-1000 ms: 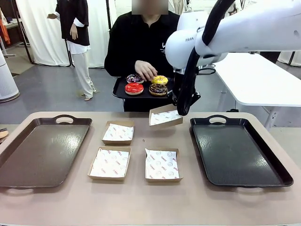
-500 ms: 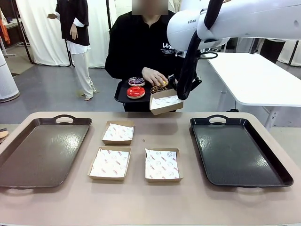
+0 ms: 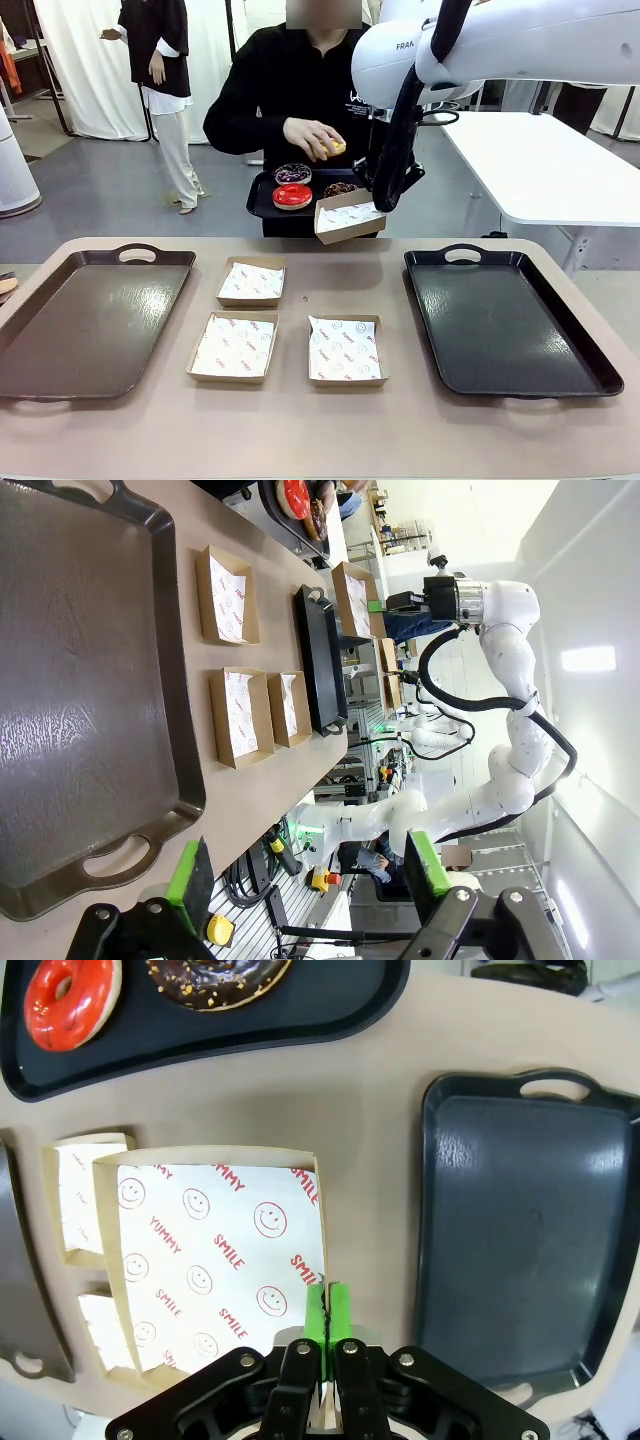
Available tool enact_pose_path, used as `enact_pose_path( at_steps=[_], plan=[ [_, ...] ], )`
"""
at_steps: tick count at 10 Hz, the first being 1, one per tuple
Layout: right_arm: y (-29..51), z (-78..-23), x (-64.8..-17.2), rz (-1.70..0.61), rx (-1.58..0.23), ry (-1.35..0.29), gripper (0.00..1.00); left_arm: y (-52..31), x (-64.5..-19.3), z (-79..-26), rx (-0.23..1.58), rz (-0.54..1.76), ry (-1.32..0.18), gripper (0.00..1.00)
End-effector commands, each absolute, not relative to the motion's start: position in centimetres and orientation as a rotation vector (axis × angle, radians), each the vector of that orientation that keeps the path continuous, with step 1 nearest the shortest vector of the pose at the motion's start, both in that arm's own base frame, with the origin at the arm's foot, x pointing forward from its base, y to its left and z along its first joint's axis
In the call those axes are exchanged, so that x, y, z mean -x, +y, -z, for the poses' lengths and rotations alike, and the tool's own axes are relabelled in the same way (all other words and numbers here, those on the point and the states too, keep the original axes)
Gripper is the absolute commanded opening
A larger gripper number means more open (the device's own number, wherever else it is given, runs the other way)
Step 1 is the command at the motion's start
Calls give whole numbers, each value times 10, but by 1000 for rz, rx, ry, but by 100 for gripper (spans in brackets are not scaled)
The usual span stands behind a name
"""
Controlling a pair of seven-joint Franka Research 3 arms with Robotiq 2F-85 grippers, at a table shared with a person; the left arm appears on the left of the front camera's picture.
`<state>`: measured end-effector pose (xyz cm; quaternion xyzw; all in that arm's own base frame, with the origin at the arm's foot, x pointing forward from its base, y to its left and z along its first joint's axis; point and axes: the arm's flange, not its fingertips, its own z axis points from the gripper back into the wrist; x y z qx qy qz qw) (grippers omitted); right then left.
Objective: Individually package the donuts and arrange them on the tray.
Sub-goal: Place the picked Paper togo box on the Handle tray while simultaneously picking up another Paper togo box from the table with the other hand.
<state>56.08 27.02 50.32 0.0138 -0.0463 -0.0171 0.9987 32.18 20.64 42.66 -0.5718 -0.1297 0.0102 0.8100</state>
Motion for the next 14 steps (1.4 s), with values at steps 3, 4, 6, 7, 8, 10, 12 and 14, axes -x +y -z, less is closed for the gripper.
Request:
enact_pose_path(
  at_steps=[3, 4, 6, 7, 8, 10, 12, 14],
  plan=[
    [268, -503, -557, 50, -24, -91, 0, 206, -321, -428, 1234, -20, -291, 100],
    [268, -503, -557, 50, -24, -91, 0, 206, -321, -428, 1234, -20, -291, 100],
    [268, -503, -557, 50, -24, -91, 0, 206, -321, -428, 1234, -20, -291, 100],
    [268, -503, -557, 50, -24, -91, 0, 206, -321, -428, 1234, -20, -291, 100],
    [268, -503, -557, 50, -24, -91, 0, 206, -321, -428, 1234, -20, -291, 100],
    [268, -503, -557, 50, -24, -91, 0, 206, -321, -428, 1234, -20, -291, 100],
    [268, -503, -557, 50, -24, -91, 0, 206, -321, -428, 1234, -20, -291, 100],
    [268, -503, -557, 50, -24, -91, 0, 206, -321, -428, 1234, -20, -291, 100]
  ],
)
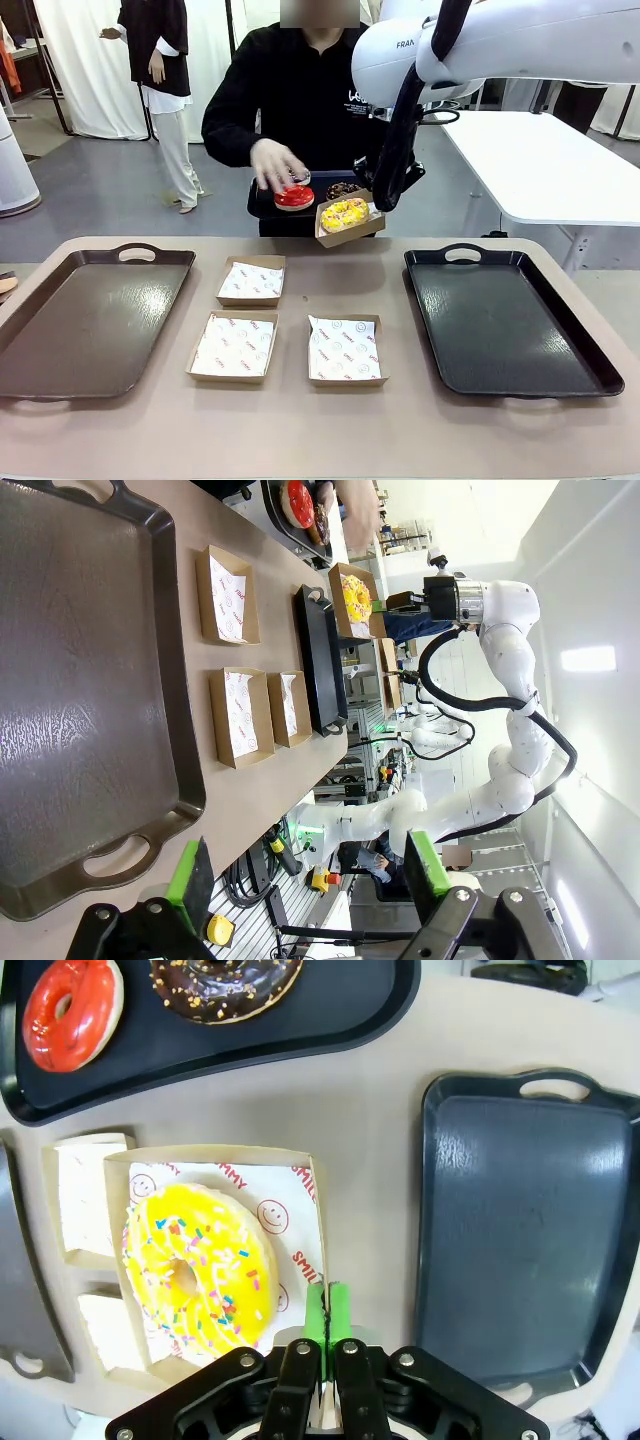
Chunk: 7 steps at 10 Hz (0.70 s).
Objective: Individually package the donuts and arrange them on the tray.
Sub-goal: Place the picked Paper togo box on the Handle tray while simultaneously picking up another Paper togo box from the table with the other hand.
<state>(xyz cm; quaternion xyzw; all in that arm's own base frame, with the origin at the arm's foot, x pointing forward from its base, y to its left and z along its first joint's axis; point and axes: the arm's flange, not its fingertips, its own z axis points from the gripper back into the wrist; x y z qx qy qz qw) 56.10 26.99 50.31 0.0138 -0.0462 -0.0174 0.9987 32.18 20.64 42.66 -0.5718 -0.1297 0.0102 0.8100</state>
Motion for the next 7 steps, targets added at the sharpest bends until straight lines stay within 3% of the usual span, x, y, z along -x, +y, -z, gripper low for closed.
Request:
enact_pose_path(
  at_steps=[1, 6, 7],
  plan=[
    [268, -503, -557, 50, -24, -91, 0, 206, -321, -428, 1234, -20, -291, 100],
    [270, -503, -561, 35, -28, -93, 1, 206, -322, -427, 1222, -22, -277, 100],
    [251, -509, -559, 24, -10, -109, 1, 195, -330, -440, 1117, 19, -275, 100]
  ],
)
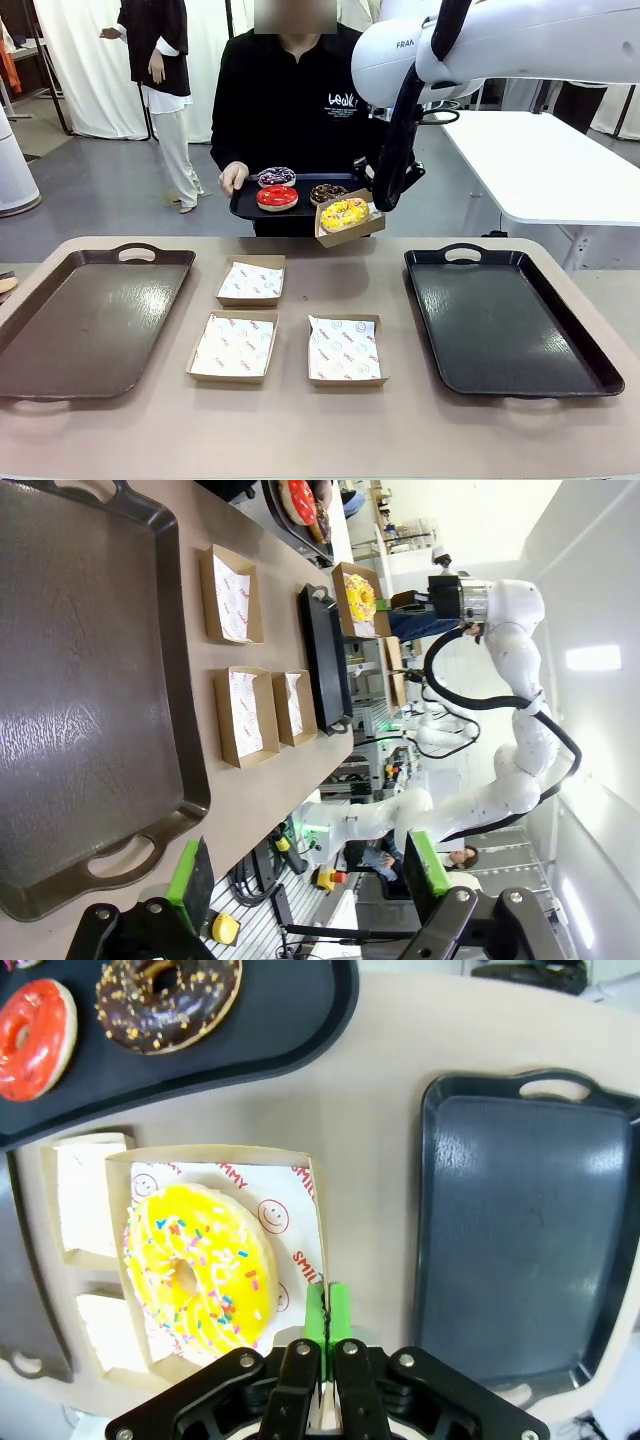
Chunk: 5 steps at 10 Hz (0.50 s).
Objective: Individually package the donuts and arrange them on the tray.
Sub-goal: Place the picked Paper togo box on the Handle tray while simultaneously picking up another Paper togo box from the table with the other hand.
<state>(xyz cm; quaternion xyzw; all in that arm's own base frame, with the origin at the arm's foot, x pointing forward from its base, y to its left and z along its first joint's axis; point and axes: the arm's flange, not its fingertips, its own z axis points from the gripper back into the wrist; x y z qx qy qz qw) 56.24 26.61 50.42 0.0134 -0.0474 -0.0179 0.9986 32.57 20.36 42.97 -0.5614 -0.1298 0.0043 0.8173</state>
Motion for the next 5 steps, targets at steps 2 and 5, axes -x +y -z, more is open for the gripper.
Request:
enact_pose_path(
  at_steps=[2, 5],
  plan=[
    [193, -515, -554, 11, 15, -60, 1, 159, -349, -476, 961, 79, -252, 100],
    [105, -514, -542, 2, 23, -58, 1, 97, -400, -525, 807, 143, -141, 100]
  ],
)
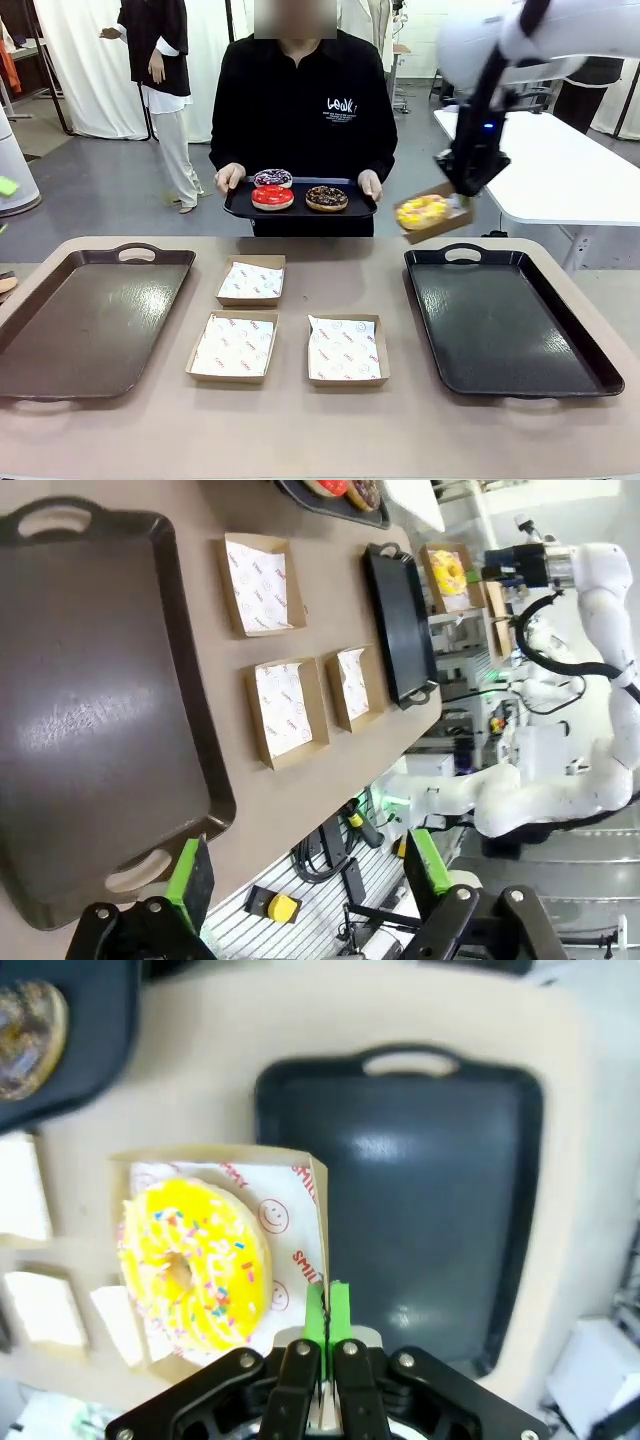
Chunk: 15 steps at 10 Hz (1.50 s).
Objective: Individually package the donuts and arrange them on the tray.
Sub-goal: Place the picked Paper togo box on the Handle tray while simultaneously picking up another Paper togo box from the table with the other hand.
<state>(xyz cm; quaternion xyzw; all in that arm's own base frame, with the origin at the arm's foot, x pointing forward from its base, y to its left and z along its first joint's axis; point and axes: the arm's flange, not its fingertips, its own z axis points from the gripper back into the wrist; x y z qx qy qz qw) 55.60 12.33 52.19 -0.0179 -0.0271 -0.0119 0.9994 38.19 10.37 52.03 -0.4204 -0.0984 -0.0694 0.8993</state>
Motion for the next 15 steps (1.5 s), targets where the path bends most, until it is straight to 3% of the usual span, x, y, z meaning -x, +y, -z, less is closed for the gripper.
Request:
enact_pose_path(
  at_steps=[1, 4, 7, 15],
  plan=[
    [79, -507, -538, 13, 24, -61, 1, 74, -415, -535, 752, 144, -129, 100],
    [37, -472, -536, 4, -23, -102, 1, 3, -459, -548, 582, 129, -133, 100],
    [36, -444, -538, -51, -27, -80, 1, -62, -482, -516, 391, 183, -139, 100],
    [32, -460, -540, 21, 9, -76, 1, -179, -521, -434, 65, 201, -256, 100]
  ],
)
